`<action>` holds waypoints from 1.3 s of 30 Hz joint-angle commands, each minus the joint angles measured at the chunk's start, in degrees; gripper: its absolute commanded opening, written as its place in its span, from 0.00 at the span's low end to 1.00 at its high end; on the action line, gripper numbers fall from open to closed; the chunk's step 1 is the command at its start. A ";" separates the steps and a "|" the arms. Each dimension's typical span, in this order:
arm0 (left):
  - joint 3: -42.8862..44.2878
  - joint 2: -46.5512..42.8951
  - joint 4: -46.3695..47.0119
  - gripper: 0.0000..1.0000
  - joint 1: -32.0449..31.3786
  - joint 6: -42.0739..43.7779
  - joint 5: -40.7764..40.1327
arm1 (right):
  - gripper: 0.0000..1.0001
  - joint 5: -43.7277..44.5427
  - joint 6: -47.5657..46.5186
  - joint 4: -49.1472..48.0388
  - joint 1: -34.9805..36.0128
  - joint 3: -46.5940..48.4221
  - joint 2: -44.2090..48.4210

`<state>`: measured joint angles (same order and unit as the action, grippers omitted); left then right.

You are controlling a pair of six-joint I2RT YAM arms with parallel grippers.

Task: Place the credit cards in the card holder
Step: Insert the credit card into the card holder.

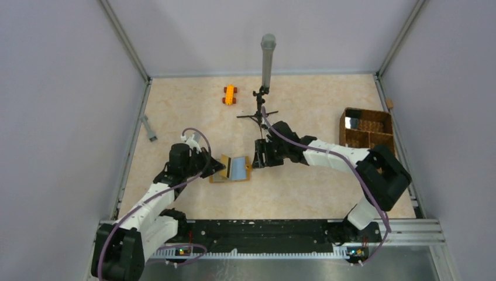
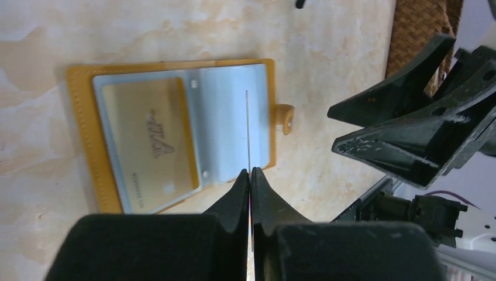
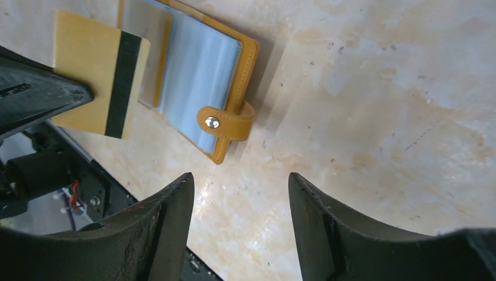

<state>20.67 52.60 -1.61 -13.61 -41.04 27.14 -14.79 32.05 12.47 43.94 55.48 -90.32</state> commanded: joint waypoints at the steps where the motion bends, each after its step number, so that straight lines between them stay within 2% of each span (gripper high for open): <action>1: -1.29 1.32 0.92 0.00 2.79 -0.07 0.07 | 0.60 6.61 5.42 -5.08 3.92 0.86 -4.50; 8: -3.42 1.73 2.94 0.00 6.00 -0.94 -0.17 | 0.54 5.30 11.64 -9.33 5.57 -0.12 -9.15; 22: -6.56 2.90 6.18 0.00 8.32 -1.40 1.91 | 0.44 1.21 18.52 -20.35 5.88 -3.47 -12.58; 28: -7.73 3.30 8.08 0.00 8.67 -1.92 2.95 | 0.38 1.25 19.55 -20.76 5.88 -3.63 -13.21; 34: -8.43 3.14 9.13 0.00 8.84 -2.26 3.51 | 0.29 0.38 21.77 -22.97 5.81 -4.52 -14.41; 39: -8.95 3.72 10.43 0.00 9.11 -2.23 4.68 | 0.13 3.40 21.46 -20.36 5.80 -3.72 -14.93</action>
<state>12.56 55.79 4.80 -5.02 -43.22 30.09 -13.63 53.10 -7.86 49.04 51.55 -104.44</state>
